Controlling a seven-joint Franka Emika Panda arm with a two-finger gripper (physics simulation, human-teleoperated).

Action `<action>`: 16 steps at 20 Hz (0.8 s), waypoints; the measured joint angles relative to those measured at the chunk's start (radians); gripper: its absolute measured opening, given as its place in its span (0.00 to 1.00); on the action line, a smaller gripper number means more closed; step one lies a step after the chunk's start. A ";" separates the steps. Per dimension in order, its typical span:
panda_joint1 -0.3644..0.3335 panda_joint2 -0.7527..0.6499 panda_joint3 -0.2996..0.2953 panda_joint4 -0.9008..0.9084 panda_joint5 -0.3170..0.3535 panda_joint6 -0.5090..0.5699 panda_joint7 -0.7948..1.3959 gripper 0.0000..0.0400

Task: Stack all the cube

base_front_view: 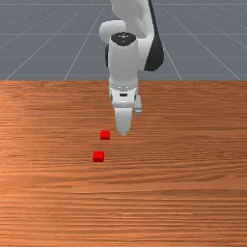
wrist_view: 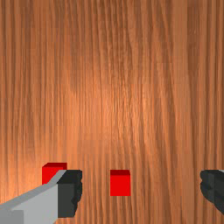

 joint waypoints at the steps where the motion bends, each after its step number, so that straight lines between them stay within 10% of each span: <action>1: 0.000 0.000 0.000 0.000 0.000 0.000 0.000 0.61; 3: 0.000 0.000 0.000 0.000 0.000 0.000 0.000 0.22; 5: 0.000 0.000 0.000 0.000 0.000 0.000 0.000 0.08; 6: 0.000 -0.014 0.000 -0.020 0.000 0.026 0.000 0.44; 8: 0.000 0.011 0.000 0.032 0.000 -0.031 0.000 0.79; 16: -0.065 0.019 -0.018 0.029 -0.003 -0.006 -0.129 1.00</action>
